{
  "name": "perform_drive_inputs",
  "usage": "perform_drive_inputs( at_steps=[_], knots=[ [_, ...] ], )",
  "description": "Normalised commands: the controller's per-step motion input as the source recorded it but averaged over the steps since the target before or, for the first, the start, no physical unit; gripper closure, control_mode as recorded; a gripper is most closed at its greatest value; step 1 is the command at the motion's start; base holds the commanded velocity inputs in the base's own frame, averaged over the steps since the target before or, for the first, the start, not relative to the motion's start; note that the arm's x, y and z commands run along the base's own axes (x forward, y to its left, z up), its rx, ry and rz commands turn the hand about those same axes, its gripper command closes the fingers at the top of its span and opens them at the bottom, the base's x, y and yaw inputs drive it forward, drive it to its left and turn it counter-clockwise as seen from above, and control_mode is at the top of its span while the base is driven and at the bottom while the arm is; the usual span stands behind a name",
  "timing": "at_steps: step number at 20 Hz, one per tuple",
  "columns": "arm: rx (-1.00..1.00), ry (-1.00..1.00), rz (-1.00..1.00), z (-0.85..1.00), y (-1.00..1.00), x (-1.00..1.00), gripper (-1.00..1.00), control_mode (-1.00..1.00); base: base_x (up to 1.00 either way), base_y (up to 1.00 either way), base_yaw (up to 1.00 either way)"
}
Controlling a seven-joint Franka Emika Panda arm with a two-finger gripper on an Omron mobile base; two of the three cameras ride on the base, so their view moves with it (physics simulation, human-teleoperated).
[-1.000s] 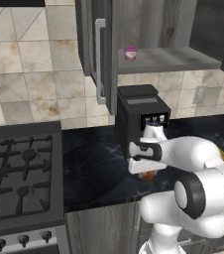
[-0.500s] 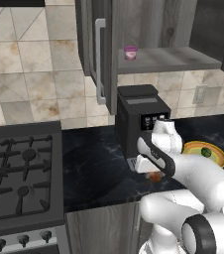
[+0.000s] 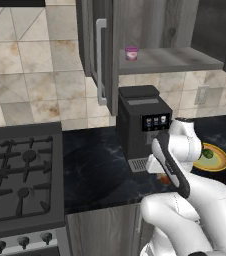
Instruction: Pick the avocado and bread from the counter and place them on the plate. Then pick the jam from the cabinet and place it next to the plate. Lastly close the cabinet door.
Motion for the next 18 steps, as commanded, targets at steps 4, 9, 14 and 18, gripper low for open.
perform_drive_inputs(
  at_steps=[4,9,14,18],
  knots=[
    [0.0,-0.14,-0.14,0.23,-0.2,0.0,1.0,-1.0,0.0,0.0,0.0],
    [0.0,-0.22,-0.13,0.12,-0.28,0.0,1.0,-1.0,0.0,0.0,0.0],
    [0.0,-0.34,-0.03,0.03,-0.42,0.0,1.0,-1.0,0.0,0.0,0.0],
    [0.0,-0.19,-0.04,0.03,-0.47,0.0,1.0,-1.0,0.0,0.0,0.0]
  ],
)
